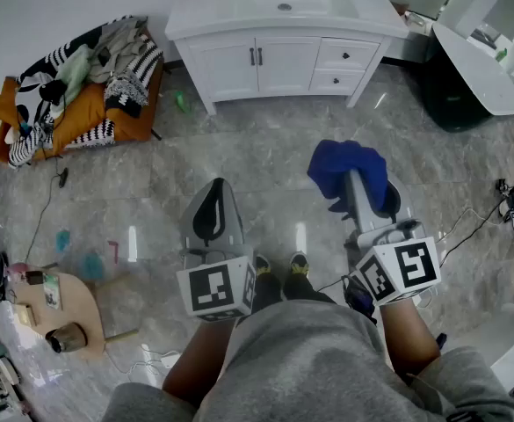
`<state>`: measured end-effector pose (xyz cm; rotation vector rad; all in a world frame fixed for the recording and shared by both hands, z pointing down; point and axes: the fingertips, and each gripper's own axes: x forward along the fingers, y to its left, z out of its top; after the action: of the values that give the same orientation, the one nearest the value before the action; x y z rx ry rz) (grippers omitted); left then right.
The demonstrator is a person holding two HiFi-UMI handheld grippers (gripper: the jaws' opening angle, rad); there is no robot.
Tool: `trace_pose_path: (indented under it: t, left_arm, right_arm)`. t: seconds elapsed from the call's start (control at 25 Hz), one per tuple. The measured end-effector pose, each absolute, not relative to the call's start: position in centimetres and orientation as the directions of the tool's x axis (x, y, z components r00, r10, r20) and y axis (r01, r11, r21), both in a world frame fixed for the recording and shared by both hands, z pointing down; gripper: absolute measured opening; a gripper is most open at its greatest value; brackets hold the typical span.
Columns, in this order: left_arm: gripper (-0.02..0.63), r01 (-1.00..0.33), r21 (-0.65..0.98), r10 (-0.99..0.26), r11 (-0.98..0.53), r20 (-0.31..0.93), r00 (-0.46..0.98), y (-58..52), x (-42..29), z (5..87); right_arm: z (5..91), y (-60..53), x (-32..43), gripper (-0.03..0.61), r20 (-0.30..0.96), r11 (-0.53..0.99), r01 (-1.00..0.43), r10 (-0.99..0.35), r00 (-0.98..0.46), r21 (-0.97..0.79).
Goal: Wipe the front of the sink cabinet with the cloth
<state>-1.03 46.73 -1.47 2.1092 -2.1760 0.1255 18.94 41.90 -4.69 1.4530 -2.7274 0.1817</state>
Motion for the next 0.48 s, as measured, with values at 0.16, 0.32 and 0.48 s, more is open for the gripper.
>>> trace_pose_path:
  t: [0.16, 0.32, 0.48]
  left_arm:
    - [0.010, -0.998, 0.028, -0.990, 0.063, 0.126, -0.059, 46.1, -1.8, -2.2]
    - [0.010, -0.999, 0.021, -0.993, 0.046, 0.113, -0.043, 45.8, -1.7, -2.5]
    - [0.009, -1.000, 0.022, -0.994, 0.020, 0.106, -0.018, 45.8, -1.6, -2.7]
  right_arm:
    - [-4.8, 42.3, 18.3, 0.060, 0.096, 0.549, -0.831, -0.826, -0.556, -0.090]
    - [-4.4, 42.8, 17.9, 0.060, 0.102, 0.532, -0.840, -0.834, -0.542, -0.107]
    - [-4.6, 43.2, 17.5, 0.060, 0.096, 0.519, -0.849, -0.844, -0.527, -0.100]
